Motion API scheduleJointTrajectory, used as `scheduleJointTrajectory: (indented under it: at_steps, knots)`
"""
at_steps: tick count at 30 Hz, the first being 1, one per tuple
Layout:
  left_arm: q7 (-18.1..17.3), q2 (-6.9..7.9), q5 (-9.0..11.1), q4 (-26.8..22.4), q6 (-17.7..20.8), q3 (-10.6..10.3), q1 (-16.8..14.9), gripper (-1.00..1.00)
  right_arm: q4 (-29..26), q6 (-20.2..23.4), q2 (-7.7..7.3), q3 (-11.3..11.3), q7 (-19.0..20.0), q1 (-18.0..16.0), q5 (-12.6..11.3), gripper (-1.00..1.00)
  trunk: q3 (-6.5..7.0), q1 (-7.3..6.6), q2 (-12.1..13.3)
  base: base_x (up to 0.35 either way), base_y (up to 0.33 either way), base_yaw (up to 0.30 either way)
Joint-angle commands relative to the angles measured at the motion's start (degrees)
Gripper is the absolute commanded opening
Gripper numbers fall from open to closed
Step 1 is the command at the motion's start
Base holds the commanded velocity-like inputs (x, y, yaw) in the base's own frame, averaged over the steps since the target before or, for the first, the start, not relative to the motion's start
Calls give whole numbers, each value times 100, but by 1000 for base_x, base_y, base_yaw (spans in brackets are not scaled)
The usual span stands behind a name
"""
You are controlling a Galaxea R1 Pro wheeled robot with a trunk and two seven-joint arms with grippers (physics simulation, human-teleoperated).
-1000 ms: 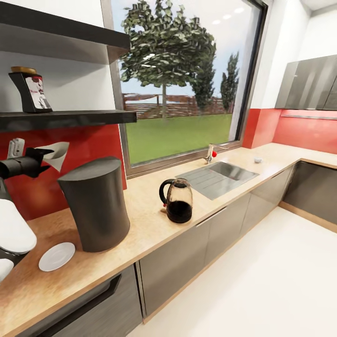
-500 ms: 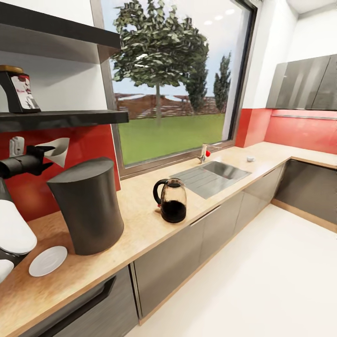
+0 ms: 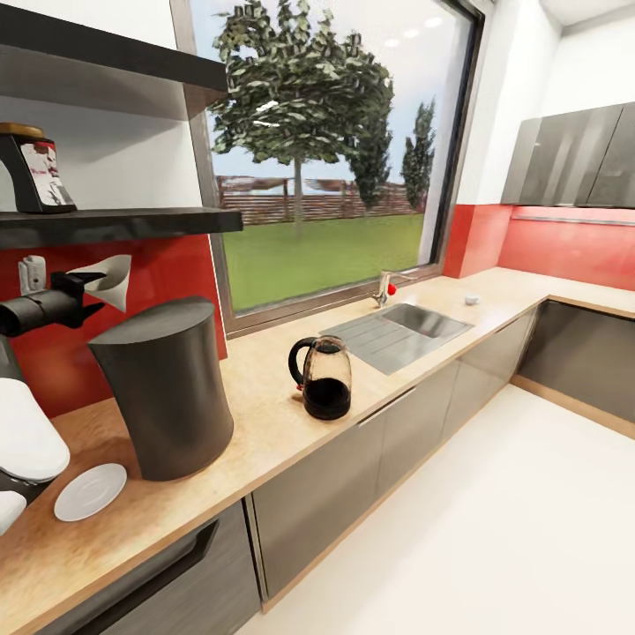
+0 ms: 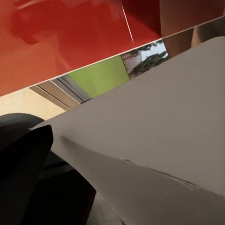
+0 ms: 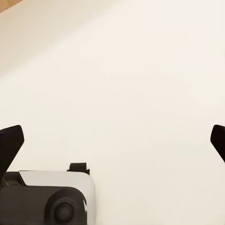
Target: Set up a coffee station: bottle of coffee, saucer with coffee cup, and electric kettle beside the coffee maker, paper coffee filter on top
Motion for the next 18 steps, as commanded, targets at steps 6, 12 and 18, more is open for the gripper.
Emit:
scheduleJointTrajectory:
  at_steps: [6,12,18]
  knots:
    - [56,-2,64,-2,23,14,8,-100,4,-16,1,-6,-7,-4,1,100,-14,4,-13,0,0,0]
    - [57,-12,67,-2,23,24,68,-100,4,-15,1,-6,-5,-4,1,100,-14,4,-13,0,0,0]
    - [56,-55,70,4,23,37,170,-100,4,-15,1,-6,-5,-4,0,100,-14,4,-13,0,0,0]
